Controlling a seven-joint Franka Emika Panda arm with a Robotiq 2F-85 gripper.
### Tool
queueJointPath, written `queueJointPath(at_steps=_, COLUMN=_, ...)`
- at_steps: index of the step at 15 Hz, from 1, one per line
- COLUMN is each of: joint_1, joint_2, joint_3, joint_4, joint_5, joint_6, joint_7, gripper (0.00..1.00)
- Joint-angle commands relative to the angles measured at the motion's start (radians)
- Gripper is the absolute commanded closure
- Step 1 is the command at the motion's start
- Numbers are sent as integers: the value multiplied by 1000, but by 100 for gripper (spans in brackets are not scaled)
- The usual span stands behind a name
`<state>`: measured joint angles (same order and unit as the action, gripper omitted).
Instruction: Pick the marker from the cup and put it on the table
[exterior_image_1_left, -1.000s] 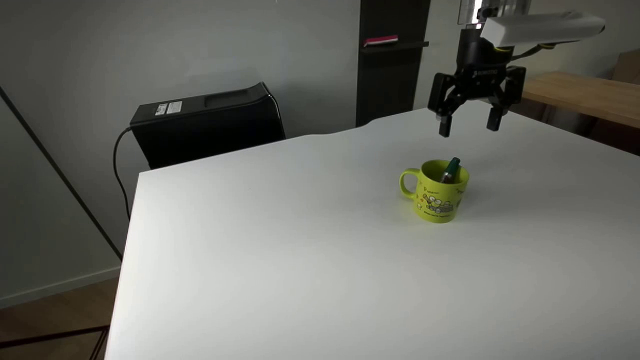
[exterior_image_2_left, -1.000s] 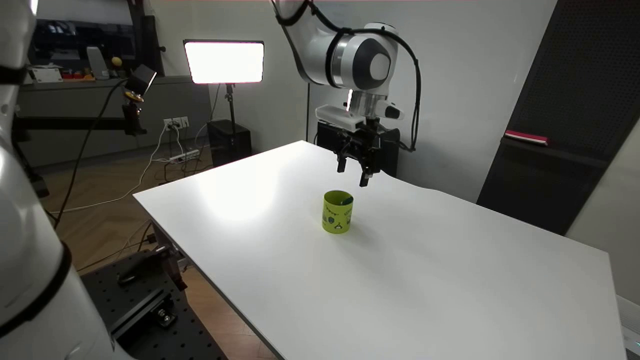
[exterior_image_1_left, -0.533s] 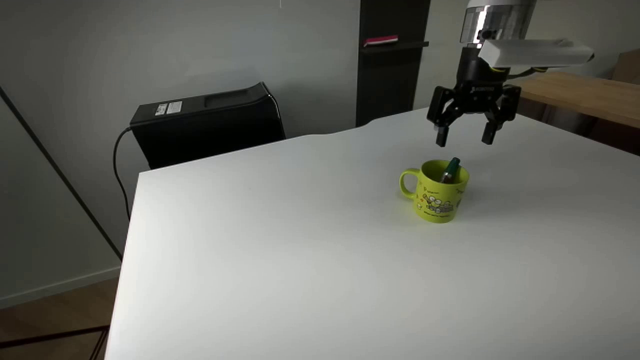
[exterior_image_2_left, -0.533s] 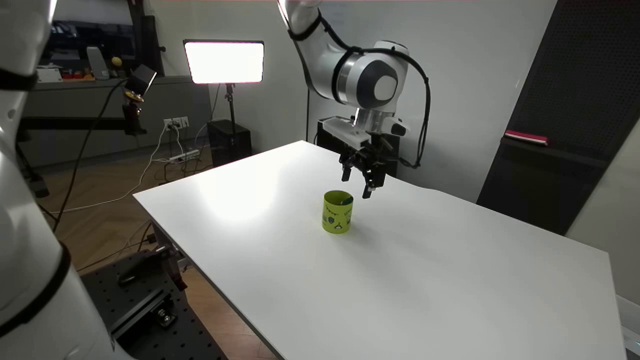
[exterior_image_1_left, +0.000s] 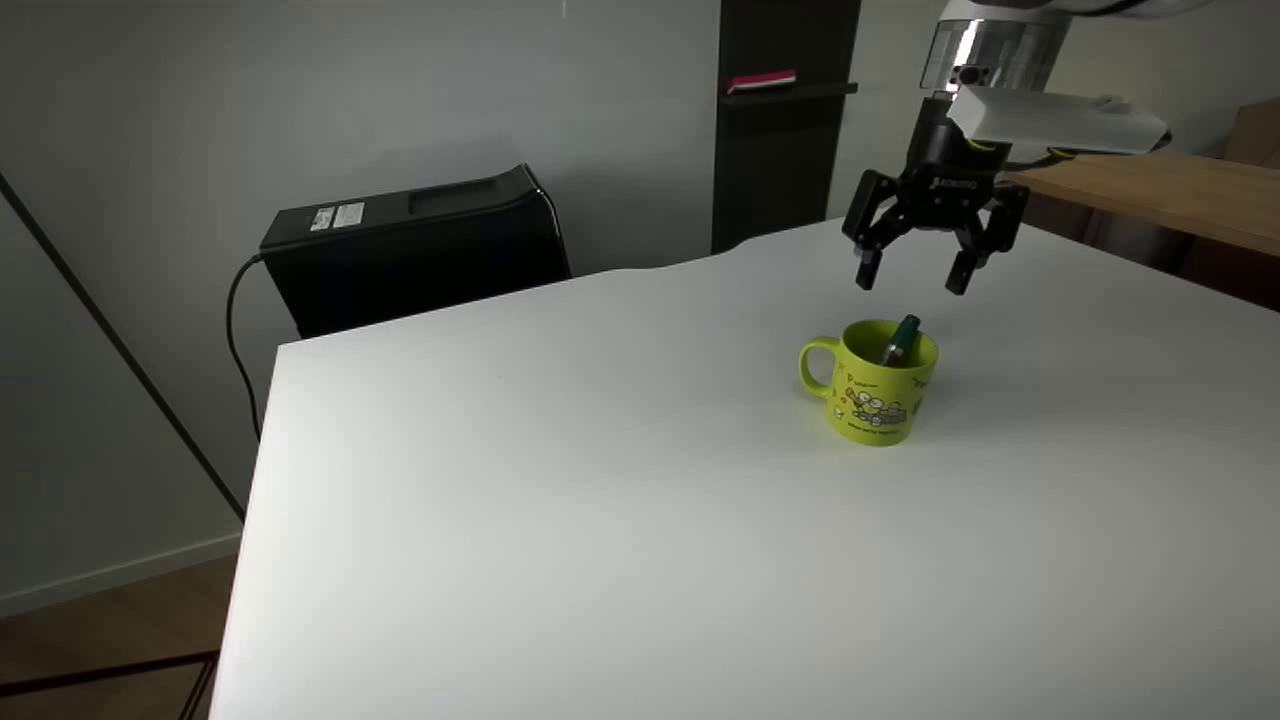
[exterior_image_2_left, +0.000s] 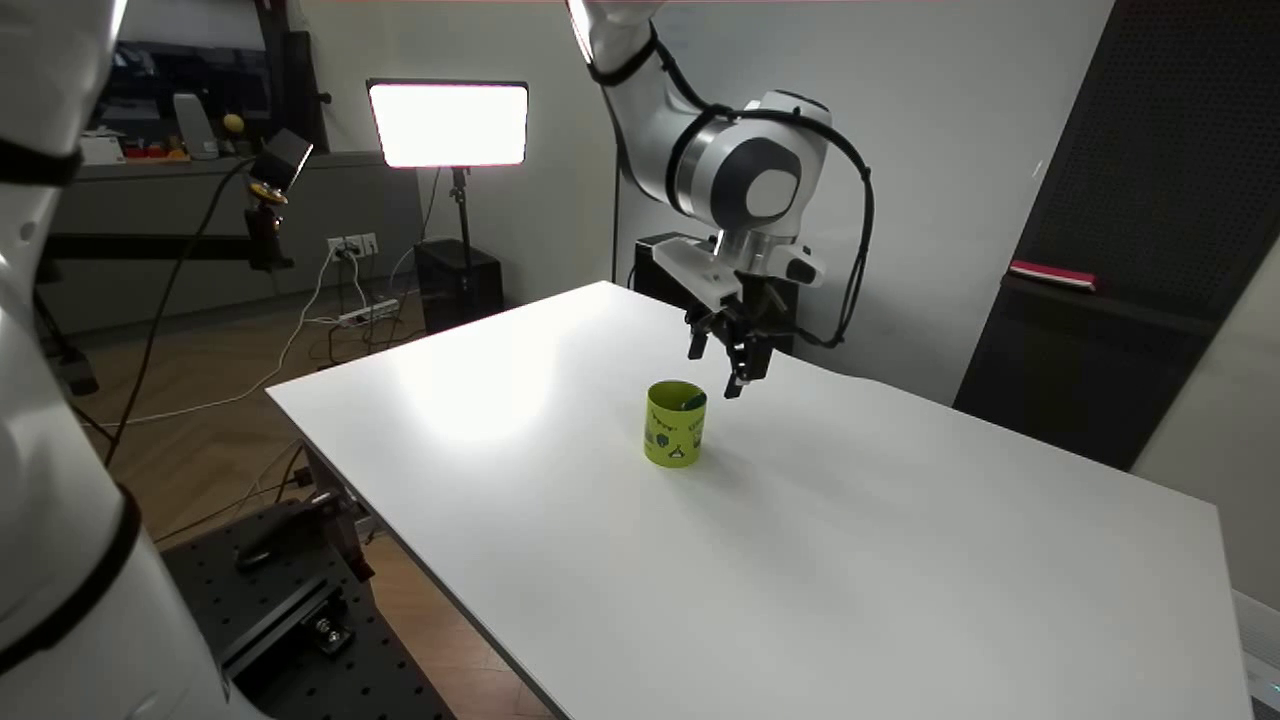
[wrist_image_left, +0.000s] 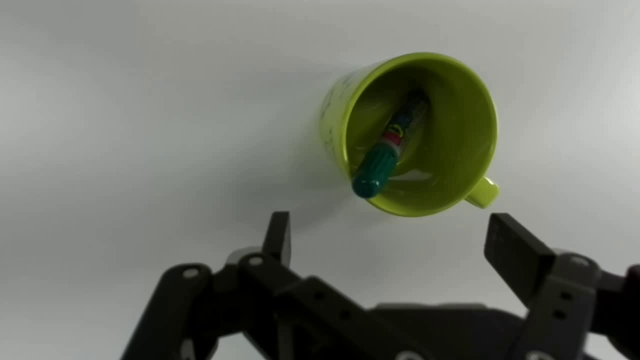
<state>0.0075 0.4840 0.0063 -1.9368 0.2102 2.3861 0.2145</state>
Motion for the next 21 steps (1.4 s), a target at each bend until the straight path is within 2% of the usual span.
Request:
queueJointPath(at_steps=1, joint_1=-17, joint_2=-8, joint_3=9, joint_4=-2, joint_5=50, joint_6=5, joint_7=-1, gripper=0)
queueJointPath(at_steps=11, joint_1=-7, joint_2=-42, joint_3=-23, joint_4=-65, joint_5=58, joint_6=5, joint_7=69, gripper=0)
queueJointPath(at_steps=21, joint_1=-12, joint_2=-53, joint_3=-17, joint_4=-113, joint_5=91, joint_6=60, joint_7=98, gripper=0)
